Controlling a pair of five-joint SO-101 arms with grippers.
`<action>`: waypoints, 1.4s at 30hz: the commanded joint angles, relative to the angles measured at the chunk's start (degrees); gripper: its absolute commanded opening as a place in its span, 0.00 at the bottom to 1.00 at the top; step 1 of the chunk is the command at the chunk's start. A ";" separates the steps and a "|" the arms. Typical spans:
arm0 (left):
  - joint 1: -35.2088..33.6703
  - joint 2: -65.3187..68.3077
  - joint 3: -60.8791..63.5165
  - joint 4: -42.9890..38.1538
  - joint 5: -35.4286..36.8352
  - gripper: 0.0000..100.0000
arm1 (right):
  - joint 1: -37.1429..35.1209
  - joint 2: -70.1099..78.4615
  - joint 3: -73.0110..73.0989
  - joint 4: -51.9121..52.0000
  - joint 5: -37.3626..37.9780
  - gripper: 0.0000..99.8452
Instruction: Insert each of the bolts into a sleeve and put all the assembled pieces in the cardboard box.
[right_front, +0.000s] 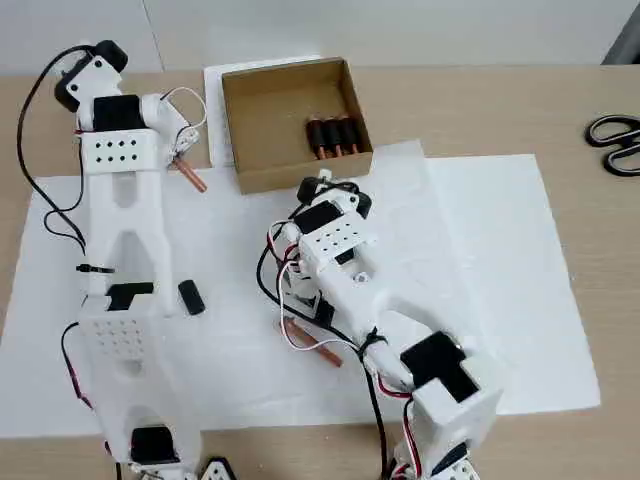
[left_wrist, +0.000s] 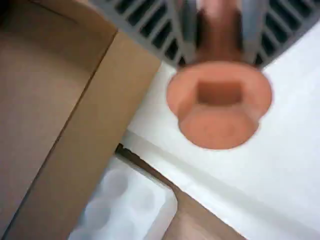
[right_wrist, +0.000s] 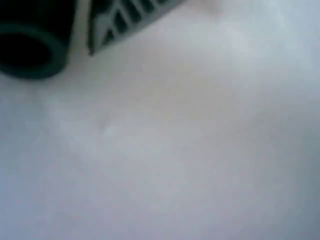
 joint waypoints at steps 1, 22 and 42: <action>0.35 -1.49 -0.75 -0.35 -0.53 0.01 | -0.22 0.48 -0.18 -0.57 -0.44 0.23; 1.67 -1.49 -0.75 -0.53 -0.53 0.01 | -0.22 3.38 -0.88 -0.31 -0.09 0.00; 8.00 -1.23 -3.21 -1.93 -4.57 0.01 | 11.65 -18.68 -20.57 16.66 6.77 0.00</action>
